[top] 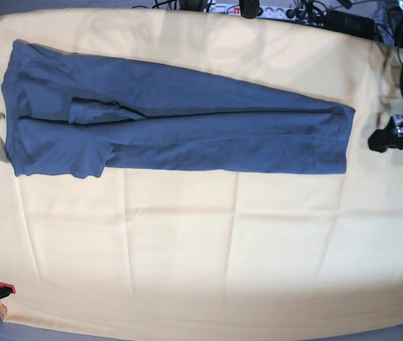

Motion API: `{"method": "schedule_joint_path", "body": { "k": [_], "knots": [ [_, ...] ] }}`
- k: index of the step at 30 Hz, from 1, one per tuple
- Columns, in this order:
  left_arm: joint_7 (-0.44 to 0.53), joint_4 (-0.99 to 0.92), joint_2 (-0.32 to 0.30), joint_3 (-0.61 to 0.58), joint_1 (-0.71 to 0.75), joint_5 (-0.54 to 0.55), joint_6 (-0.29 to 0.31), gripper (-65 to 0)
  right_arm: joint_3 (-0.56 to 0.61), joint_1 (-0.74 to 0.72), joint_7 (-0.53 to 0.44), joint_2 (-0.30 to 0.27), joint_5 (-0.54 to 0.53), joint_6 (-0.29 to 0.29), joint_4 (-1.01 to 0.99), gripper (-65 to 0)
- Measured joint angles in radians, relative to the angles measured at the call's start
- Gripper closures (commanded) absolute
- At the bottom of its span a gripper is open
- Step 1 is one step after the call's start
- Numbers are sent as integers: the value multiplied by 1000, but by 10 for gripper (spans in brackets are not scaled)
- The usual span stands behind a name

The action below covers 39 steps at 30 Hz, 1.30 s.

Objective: Fold the T-shirt properly
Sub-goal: 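Grasp the folded end with the left gripper and drag it along the table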

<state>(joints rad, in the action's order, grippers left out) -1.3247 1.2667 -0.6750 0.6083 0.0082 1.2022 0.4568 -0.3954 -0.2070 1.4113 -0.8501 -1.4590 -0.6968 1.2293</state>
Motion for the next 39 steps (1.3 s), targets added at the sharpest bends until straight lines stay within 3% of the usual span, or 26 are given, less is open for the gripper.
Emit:
{"method": "schedule_joint_path", "body": {
  "k": [7, 10, 15, 18, 20, 21, 24, 29, 32, 39],
  "knots": [
    [19, -70, 89, -10, -5, 56, 26, -401, 0, 1, 0, -11, 0, 0, 0, 0],
    [26, -68, 102, -92, -12, 85, 70, -401, 0, -5, 0, -19, 0, 0, 0, 0],
    [62, -62, 110, -273, -27, 167, 76, -401, 0, -5, 0, -17, 0, 0, 0, 0],
    [60, -62, 110, -320, -50, 171, 82, -400, 0, -5, 1, -17, 0, 0, 0, 0],
    [50, -63, 110, -320, -63, 166, 82, -354, 0, -5, 0, -17, 0, 0, 0, 0],
    [50, -63, 110, -318, -68, 148, 80, -285, 0, -6, 0, -17, 0, 0, 0, 0],
    [33, -66, 113, -290, -82, 56, 74, 0, 0, -5, 1, -16, 0, 0, 0, 0],
    [106, -66, 122, -214, -93, -61, -6, 0, 0, -6, 0, -13, 0, 0, 0, 0],
    [101, -68, 117, -153, -106, -109, -21, 0, 0, -5, 1, -7, 0, 0, 0, 0],
    [93, -72, -15, -39, -106, -119, -27, 0, 0, -6, 1, -5, 1, 0, 0, 0]
  ]
}}
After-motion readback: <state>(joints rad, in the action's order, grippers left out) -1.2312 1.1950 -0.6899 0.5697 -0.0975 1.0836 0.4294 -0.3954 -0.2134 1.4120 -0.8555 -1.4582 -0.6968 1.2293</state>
